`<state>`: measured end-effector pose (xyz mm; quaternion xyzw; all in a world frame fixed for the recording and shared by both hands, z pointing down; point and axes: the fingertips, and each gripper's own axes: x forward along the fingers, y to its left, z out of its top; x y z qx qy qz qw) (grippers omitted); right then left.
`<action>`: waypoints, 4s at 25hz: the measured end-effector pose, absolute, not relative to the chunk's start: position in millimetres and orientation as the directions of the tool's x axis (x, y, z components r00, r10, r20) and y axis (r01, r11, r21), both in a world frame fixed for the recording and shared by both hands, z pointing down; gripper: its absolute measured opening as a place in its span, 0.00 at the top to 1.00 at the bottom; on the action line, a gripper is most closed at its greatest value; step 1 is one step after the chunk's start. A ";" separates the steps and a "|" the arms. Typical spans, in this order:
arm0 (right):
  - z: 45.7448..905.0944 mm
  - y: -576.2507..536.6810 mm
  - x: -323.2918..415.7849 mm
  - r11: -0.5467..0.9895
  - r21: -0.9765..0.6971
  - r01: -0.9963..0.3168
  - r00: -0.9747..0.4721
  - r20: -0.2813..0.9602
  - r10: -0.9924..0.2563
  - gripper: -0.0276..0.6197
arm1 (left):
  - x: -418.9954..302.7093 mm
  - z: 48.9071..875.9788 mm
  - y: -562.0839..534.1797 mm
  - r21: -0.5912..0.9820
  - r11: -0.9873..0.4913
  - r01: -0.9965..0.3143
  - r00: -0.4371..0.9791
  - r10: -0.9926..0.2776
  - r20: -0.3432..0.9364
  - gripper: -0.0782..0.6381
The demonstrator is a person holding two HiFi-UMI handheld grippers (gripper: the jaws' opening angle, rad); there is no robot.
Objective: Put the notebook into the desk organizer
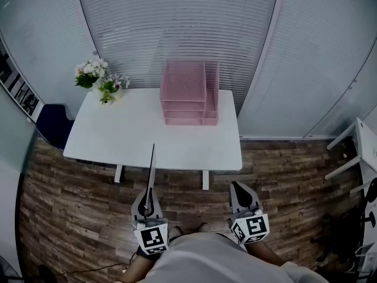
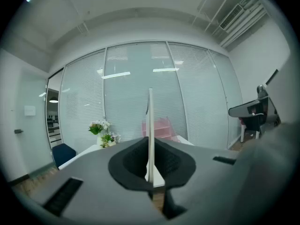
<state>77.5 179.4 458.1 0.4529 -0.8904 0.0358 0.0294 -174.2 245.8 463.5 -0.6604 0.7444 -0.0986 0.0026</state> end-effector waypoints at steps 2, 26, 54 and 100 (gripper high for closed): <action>459.3 179.8 78.6 0.589 -0.033 -0.807 -0.590 0.087 -0.803 0.94 | -174.4 463.5 245.4 -0.152 0.110 -0.982 -0.130 -0.983 0.128 0.87; 512.2 140.5 109.7 0.604 -0.133 -0.786 -0.619 0.170 -0.767 0.94 | -147.3 458.6 169.2 -0.308 0.098 -0.946 -0.147 -0.979 0.142 0.87; 496.7 -46.9 30.2 0.428 -0.081 -0.900 -0.435 0.188 -0.880 0.94 | -209.3 414.1 -160.1 -0.629 -0.076 -0.774 0.045 -0.997 0.065 0.87; 525.3 -142.9 191.2 0.324 -0.156 -0.933 -0.352 0.216 -0.911 0.94 | -164.0 572.3 -324.8 -0.773 -0.609 -0.177 -0.184 -0.751 0.634 0.78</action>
